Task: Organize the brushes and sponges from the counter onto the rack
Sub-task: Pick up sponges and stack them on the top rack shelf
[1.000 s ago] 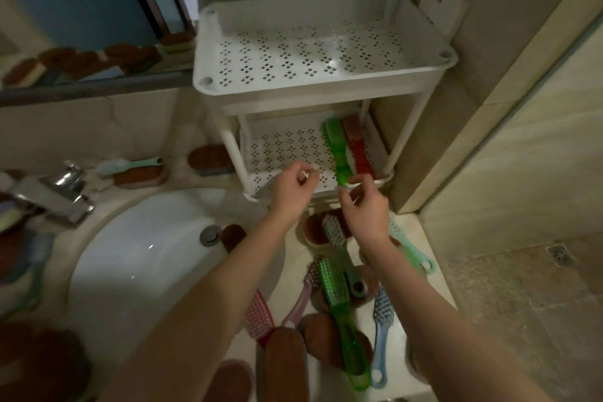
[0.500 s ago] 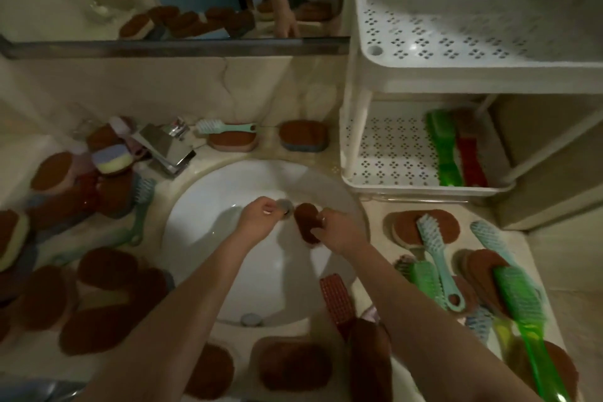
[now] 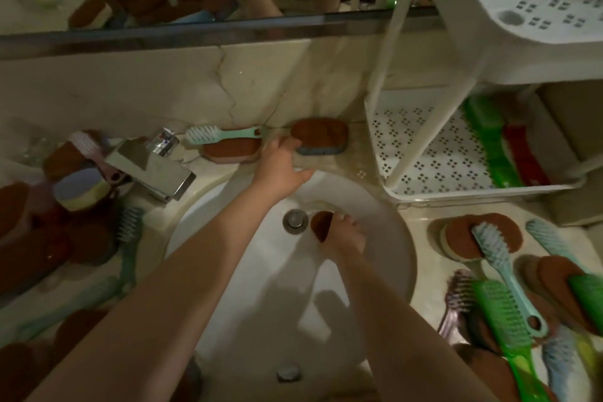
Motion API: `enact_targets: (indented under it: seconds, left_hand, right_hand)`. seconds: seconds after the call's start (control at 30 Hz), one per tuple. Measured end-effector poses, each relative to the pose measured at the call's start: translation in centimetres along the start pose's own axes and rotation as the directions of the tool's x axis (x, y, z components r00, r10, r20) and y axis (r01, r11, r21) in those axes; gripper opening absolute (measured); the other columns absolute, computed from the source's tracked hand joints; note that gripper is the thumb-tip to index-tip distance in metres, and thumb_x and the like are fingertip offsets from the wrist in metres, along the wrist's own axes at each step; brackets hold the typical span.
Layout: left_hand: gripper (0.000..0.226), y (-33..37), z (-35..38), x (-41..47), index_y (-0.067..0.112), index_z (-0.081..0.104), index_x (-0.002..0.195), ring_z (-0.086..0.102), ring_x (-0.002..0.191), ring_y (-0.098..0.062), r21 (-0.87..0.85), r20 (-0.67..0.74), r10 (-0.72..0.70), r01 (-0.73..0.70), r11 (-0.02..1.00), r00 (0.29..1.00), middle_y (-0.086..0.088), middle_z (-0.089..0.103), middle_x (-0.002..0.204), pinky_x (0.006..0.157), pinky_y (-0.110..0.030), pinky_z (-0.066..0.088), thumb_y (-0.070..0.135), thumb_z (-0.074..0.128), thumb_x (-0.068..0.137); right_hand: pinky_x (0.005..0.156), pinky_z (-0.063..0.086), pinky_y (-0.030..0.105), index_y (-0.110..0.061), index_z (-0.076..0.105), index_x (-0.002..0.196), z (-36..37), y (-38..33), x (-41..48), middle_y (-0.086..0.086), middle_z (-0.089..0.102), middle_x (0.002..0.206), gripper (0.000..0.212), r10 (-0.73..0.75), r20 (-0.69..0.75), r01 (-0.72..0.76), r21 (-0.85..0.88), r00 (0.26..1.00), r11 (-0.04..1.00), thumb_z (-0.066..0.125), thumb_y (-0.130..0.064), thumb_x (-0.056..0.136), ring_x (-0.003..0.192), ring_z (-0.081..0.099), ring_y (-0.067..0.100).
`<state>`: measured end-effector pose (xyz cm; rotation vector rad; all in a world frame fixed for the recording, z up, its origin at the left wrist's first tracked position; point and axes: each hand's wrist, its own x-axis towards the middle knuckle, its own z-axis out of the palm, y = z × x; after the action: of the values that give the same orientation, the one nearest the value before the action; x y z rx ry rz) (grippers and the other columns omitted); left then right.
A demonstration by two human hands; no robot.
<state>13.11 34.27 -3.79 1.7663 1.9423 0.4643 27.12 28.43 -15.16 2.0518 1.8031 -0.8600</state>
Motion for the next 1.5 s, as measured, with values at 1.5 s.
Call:
enact_targets:
  seconds: [1.5]
  left_hand:
    - [0.037, 12.3, -15.7, -11.9, 0.012, 0.044, 0.124, 0.053, 0.103, -0.016, -0.797, -0.437, -0.375, -0.159, 0.582, 0.818, -0.002, 0.054, 0.114, 0.082, -0.028, 0.04, 0.038, 0.038, 0.098]
  right_hand:
    - [0.089, 0.054, 0.034, -0.021, 0.029, 0.127, -24.5, -4.8, -22.5, -0.015, 0.052, 0.106, 0.061, -0.372, -0.648, 0.746, 0.606, 0.665, 0.277, 0.07, -0.031, 0.083, 0.098, 0.057, 0.005]
